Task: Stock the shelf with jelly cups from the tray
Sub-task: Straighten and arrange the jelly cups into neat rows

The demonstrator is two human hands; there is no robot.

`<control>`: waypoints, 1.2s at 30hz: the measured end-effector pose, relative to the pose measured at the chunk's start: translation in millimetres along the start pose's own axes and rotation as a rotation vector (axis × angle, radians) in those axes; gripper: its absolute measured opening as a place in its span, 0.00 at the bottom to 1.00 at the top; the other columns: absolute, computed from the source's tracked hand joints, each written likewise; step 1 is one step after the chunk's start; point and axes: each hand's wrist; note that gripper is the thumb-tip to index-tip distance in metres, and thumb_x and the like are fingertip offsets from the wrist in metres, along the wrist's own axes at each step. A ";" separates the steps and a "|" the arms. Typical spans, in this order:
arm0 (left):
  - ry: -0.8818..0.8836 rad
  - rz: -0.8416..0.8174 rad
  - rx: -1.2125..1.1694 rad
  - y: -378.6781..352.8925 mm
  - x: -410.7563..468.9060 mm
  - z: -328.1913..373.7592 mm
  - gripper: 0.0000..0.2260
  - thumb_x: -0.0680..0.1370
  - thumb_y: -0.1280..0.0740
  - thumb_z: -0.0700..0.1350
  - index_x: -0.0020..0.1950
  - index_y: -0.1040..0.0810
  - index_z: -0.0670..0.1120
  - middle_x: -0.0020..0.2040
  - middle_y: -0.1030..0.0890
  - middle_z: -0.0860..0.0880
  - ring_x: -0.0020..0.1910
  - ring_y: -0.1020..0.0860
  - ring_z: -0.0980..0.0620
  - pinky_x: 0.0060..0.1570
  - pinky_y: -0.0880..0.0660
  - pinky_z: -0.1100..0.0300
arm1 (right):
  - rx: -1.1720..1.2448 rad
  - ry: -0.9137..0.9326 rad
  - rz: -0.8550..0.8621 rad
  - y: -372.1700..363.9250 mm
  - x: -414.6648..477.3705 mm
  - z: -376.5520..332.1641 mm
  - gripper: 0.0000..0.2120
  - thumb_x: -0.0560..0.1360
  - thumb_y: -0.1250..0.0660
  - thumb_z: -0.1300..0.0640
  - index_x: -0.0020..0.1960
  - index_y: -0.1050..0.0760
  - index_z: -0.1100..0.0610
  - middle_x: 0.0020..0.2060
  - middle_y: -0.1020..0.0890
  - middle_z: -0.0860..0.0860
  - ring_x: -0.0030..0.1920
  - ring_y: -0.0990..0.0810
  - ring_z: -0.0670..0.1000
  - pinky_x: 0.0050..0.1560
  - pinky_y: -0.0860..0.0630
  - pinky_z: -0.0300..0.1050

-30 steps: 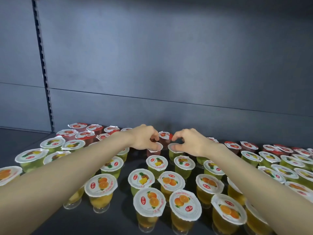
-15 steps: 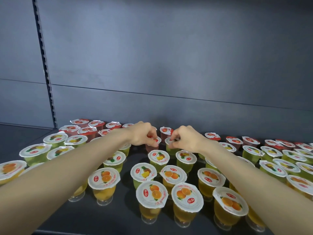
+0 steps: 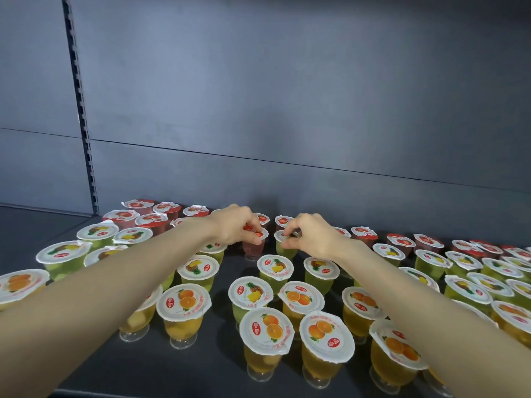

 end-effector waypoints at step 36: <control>0.013 -0.003 0.012 -2.5 -0.1 5.0 0.16 0.78 0.34 0.46 0.64 0.23 0.45 0.63 0.23 0.46 0.60 0.25 0.47 0.56 0.30 0.59 | 0.033 0.005 0.004 -2.9 -1.5 -0.4 0.12 0.77 0.33 0.58 0.59 0.21 0.57 0.58 0.21 0.53 0.48 0.26 0.46 0.46 0.32 0.37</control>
Point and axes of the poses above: each hand's wrist, its own x-axis towards the middle knuckle, its own y-axis out of the back of the hand, z = x × y
